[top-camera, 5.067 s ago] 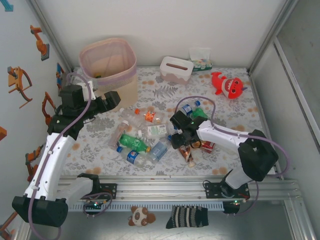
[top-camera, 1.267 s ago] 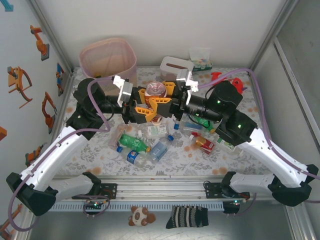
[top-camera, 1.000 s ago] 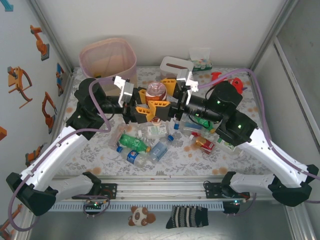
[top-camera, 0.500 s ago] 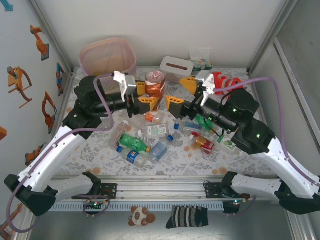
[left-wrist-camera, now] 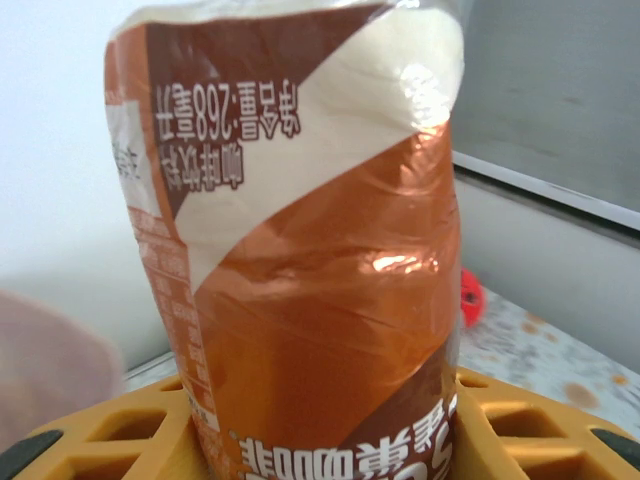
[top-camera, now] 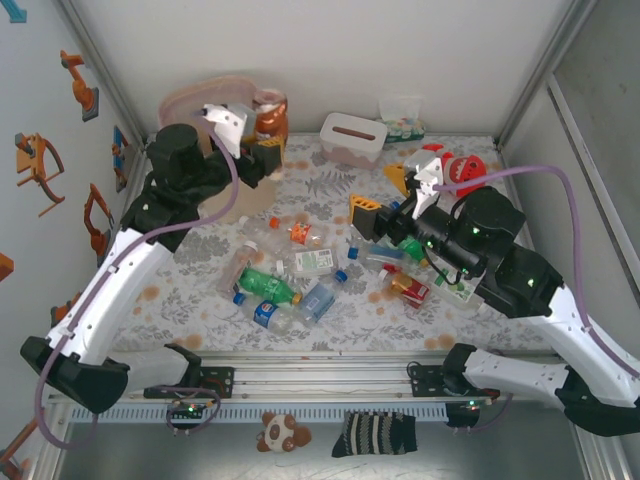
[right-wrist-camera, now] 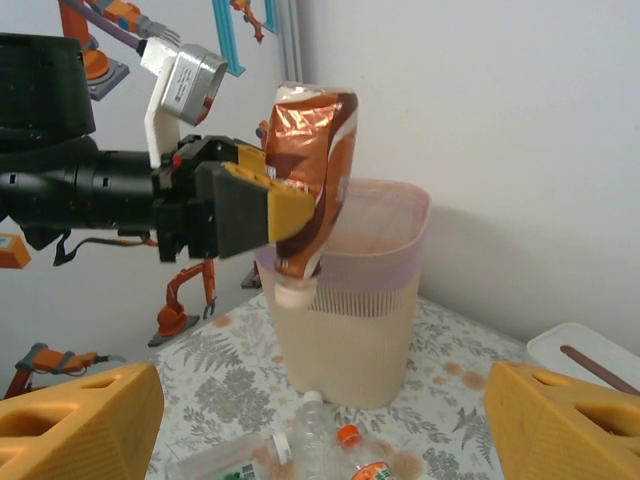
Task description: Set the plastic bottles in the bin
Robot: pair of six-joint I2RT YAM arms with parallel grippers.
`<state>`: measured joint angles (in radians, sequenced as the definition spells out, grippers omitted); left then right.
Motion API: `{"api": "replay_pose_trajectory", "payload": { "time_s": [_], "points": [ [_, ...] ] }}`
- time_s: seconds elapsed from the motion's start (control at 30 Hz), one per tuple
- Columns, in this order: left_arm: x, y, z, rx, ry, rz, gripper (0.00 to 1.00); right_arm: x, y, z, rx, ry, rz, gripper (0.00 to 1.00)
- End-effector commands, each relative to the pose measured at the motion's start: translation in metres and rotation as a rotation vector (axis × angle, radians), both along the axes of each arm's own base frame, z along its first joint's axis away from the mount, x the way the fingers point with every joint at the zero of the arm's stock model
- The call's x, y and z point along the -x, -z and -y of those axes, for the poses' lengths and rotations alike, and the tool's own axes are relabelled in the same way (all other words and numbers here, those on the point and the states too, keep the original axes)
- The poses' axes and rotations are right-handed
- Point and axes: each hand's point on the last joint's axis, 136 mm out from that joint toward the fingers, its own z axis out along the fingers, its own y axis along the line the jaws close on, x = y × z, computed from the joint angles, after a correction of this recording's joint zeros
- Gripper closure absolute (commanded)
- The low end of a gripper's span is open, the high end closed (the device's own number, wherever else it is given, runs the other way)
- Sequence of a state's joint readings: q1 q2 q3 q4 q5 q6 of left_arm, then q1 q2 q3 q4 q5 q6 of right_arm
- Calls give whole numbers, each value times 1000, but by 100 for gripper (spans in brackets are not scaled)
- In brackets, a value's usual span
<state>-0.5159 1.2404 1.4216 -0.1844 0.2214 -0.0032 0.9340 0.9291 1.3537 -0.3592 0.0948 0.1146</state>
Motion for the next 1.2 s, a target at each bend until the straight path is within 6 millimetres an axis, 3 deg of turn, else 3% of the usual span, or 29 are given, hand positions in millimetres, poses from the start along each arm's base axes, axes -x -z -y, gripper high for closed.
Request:
{"api": "replay_pose_trajectory", "payload": {
  "time_s": [0.0,0.3,0.57,0.9,1.17],
  "points": [
    [-28,-15,-28,64,-167,-9,64,0,-1,4,4,19,6,17],
    [-94,-12,-80,90,-465,-94,67,0,0,5,6,22,-17,18],
    [-139,14,-113,59,-643,-175,66,1,2,10,-6,34,-29,18],
    [-183,88,-125,-63,-697,-399,63,1,8,15,8,52,-52,17],
    [-198,159,-128,-189,-736,-585,63,-1,10,14,15,60,-55,17]
  ]
}}
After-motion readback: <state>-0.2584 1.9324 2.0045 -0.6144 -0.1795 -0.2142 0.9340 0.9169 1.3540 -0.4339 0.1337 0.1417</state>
